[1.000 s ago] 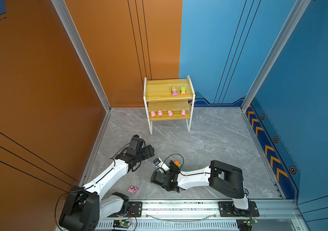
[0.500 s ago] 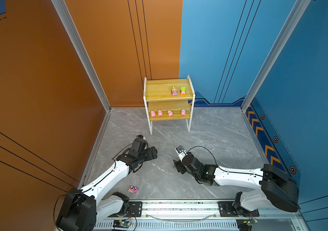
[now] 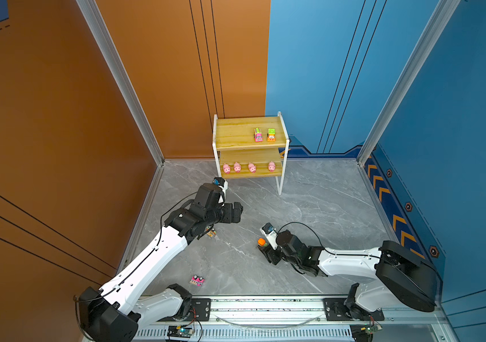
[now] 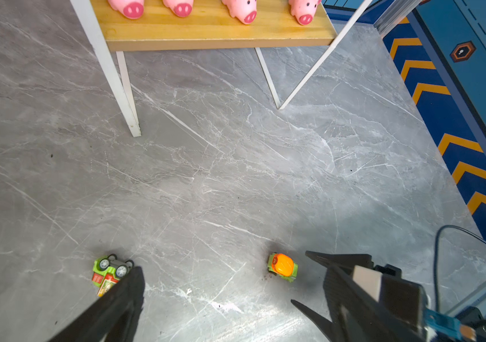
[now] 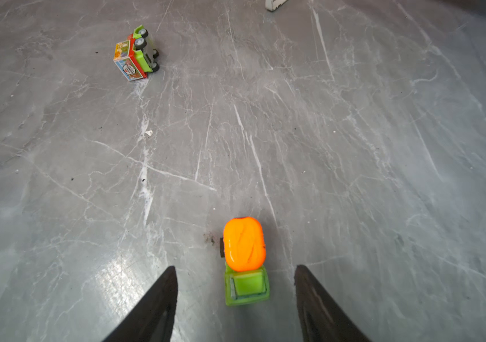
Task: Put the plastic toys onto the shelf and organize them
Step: 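Carry the cement truck toward the shelf with right gripper while left gripper follows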
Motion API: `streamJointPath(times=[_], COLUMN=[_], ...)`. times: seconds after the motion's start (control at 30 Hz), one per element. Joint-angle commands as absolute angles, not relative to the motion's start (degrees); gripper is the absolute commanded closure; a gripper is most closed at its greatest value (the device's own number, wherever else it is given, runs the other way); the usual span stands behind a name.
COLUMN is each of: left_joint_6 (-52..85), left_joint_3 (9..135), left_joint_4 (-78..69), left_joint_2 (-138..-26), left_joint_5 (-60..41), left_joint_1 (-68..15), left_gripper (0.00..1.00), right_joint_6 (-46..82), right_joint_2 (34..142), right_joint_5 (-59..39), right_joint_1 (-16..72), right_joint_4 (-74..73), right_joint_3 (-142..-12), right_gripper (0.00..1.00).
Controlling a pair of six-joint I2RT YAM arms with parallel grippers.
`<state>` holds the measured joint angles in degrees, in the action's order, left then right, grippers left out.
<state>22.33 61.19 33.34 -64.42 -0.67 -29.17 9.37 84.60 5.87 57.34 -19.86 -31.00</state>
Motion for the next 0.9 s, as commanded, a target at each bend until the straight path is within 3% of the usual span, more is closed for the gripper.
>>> streamJointPath(times=[0.0,0.27,0.5,0.7,0.87], left_joint_6=[18.4,15.2,15.3,16.8,17.2], left_joint_3=[63.7,63.2,62.8,64.9,65.8], left_joint_4=[38.1,35.9,34.3,34.2,34.2], left_joint_2=[-64.1,-63.0,-61.6,-63.7,-64.4], left_joint_5=[-3.9,-5.1,-6.5,-6.7,-6.3], left_joint_1=[-27.5,-25.0,-21.4,-20.9,-20.4], left_gripper=[0.04,0.04,0.04,0.04,0.04], right_joint_6=[7.9,7.0,7.1,7.1,7.4], right_joint_2=[87.1,91.4,94.9,96.3,95.3], right_joint_5=[3.7,2.7,0.6,0.6,1.3], right_joint_1=[56.6,55.0,54.7,55.0,55.0], right_joint_4=[-22.4,-24.4,-24.8,-24.7,-24.2], right_joint_3=[-31.8,-33.7,-36.0,-36.6,-36.4], right_gripper=[0.37,0.46,0.61,0.64,0.73])
